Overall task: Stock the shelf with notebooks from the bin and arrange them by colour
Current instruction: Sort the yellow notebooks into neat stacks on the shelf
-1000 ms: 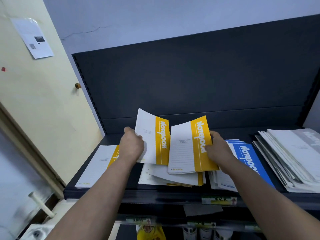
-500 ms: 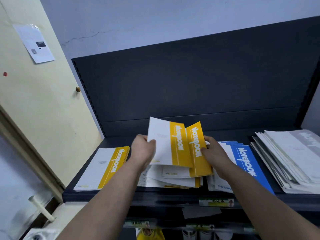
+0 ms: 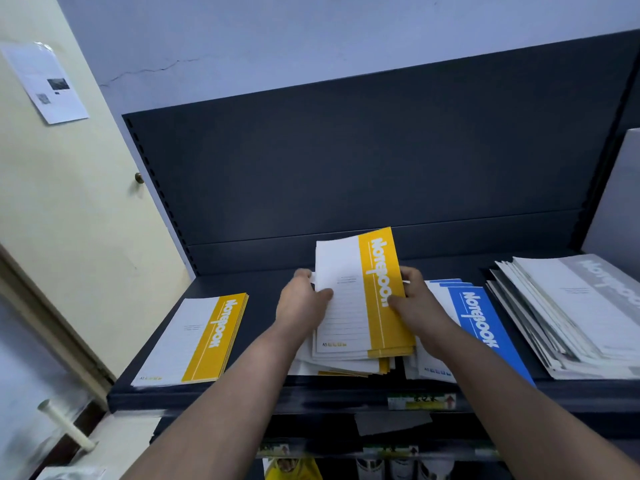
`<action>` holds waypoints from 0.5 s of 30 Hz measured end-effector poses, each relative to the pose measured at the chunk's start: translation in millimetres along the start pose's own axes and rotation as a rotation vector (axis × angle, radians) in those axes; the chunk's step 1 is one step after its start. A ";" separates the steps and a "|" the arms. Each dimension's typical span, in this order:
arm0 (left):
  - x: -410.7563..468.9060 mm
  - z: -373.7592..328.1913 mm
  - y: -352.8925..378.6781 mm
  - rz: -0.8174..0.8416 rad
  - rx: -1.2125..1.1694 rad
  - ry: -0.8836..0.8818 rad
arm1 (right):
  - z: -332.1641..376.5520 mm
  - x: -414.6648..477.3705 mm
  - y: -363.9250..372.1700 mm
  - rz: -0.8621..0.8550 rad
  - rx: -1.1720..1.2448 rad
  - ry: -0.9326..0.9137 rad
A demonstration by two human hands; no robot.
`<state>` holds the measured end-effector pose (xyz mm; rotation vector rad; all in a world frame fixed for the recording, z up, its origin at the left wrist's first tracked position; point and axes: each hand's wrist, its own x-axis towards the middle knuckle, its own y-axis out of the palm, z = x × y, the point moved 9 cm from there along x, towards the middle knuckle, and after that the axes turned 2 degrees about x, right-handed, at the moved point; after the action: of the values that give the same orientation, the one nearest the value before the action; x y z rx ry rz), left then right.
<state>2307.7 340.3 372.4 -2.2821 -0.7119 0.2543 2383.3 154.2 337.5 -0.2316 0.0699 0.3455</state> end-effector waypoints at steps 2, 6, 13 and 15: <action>-0.9 -6.7 -9.7 -0.047 -0.138 0.035 | 16.9 -1.7 0.3 -0.013 -0.023 -0.099; -9.8 -25.5 -44.0 -0.233 -0.355 0.221 | 64.1 -10.1 1.0 -0.122 -0.205 -0.357; -21.7 -3.9 -42.9 -0.290 -0.418 0.317 | 65.9 -19.8 34.5 -0.163 -0.435 -0.458; -24.4 -2.2 -42.3 -0.302 -0.393 0.320 | 61.5 -21.8 37.3 -0.166 -0.444 -0.472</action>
<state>2270.6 350.2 402.7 -2.4506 -0.9852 -0.4193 2351.7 195.7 391.6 -0.5848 -0.4936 0.2390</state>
